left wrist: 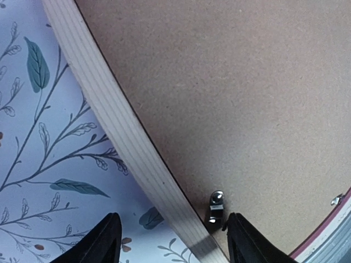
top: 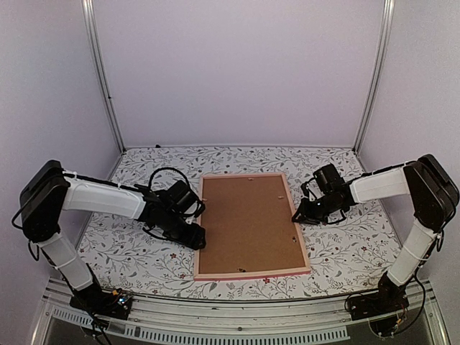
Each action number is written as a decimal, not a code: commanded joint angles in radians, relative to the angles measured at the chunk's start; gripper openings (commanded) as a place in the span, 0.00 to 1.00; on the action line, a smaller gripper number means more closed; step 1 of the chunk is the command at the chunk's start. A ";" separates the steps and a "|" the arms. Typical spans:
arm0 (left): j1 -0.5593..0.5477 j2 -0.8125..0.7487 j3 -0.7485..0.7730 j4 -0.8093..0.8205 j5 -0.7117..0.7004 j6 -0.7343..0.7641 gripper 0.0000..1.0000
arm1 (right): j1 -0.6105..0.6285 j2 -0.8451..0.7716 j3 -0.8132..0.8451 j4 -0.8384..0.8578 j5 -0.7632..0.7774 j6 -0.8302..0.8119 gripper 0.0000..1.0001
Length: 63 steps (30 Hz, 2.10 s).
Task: Put the photo into the frame
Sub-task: Press the fastener onto the backboard.
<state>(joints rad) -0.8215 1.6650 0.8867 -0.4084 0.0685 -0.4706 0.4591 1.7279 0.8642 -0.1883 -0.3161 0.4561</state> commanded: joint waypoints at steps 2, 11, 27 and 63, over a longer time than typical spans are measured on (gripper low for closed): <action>-0.028 0.028 0.032 0.000 -0.019 0.021 0.69 | 0.009 0.007 -0.031 -0.005 -0.002 0.001 0.16; -0.037 0.042 0.040 -0.004 -0.054 0.014 0.59 | 0.009 0.006 -0.039 -0.001 -0.006 0.001 0.15; -0.036 0.045 0.021 0.020 -0.037 0.009 0.34 | 0.009 0.009 -0.050 0.007 -0.008 0.001 0.14; 0.025 -0.027 -0.037 0.137 0.121 0.014 0.53 | 0.009 0.041 -0.040 0.019 -0.020 -0.013 0.11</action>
<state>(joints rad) -0.7975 1.6550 0.8459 -0.3054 0.1616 -0.4683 0.4580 1.7210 0.8429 -0.1558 -0.3206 0.4564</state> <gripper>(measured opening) 0.483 0.165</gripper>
